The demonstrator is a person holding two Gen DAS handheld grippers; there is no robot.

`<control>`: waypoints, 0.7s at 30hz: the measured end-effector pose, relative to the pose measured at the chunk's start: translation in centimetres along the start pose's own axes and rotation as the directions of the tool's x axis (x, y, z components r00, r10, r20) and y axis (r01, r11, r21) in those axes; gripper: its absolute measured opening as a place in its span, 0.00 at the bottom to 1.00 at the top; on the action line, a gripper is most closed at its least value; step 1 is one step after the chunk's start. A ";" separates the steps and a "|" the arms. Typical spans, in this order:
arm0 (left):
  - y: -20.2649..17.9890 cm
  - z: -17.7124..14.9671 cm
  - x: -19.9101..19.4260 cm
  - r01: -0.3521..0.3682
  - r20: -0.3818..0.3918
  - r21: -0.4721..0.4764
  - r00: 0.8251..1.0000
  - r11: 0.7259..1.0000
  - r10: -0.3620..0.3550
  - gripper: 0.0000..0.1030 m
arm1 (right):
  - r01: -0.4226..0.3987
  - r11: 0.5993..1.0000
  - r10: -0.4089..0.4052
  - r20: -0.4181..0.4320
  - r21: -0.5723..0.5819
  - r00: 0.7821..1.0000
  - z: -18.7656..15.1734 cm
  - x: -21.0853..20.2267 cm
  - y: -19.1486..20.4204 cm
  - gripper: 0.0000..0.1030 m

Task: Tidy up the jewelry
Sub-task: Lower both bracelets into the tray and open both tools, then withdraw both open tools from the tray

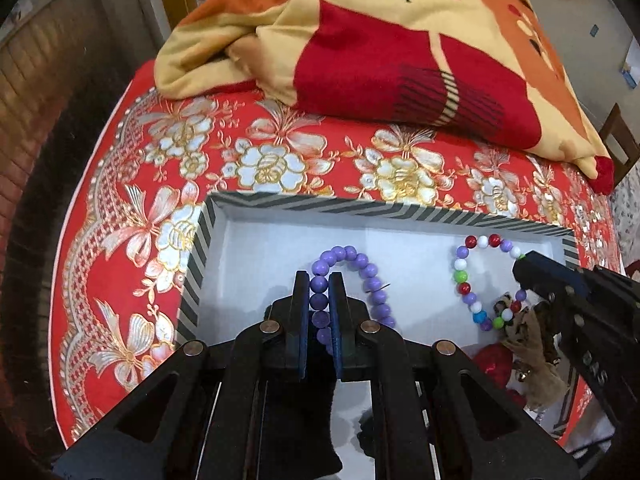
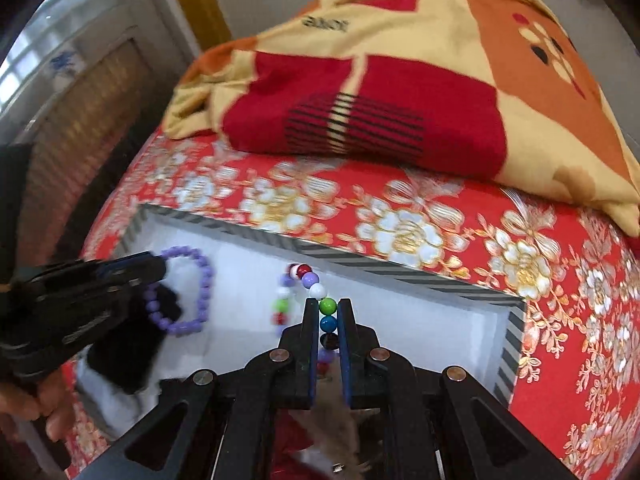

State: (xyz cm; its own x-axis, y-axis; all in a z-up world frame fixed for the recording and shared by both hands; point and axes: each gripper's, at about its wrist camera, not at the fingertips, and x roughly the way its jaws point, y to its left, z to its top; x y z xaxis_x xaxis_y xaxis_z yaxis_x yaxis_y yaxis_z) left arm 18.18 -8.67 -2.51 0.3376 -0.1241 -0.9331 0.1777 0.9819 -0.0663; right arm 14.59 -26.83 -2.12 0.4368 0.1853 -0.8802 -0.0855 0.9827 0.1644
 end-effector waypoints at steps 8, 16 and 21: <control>-0.8 -0.6 0.1 0.009 -0.004 -0.004 1.000 1.000 -0.009 0.09 | 0.024 0.998 -0.023 -0.017 0.059 1.000 -0.7 0.4 -1.8 0.23; -0.7 -1.8 -2.9 0.025 0.040 -0.022 0.999 0.999 -0.024 0.45 | -0.027 0.998 0.023 0.066 0.056 0.998 -2.1 -4.2 -0.9 0.29; -0.7 -3.6 -6.0 0.026 0.075 -0.027 0.997 0.999 -0.024 0.48 | -0.031 0.999 0.028 0.099 0.025 0.995 -3.9 -7.1 0.8 0.31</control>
State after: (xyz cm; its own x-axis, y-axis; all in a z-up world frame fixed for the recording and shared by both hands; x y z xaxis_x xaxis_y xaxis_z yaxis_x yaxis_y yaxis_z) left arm 12.73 -8.13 1.86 0.4014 -0.1580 -0.9022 0.1610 0.9818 -0.1003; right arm 7.94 -27.35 2.50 0.5208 0.2122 -0.8269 -0.0768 0.9763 0.2022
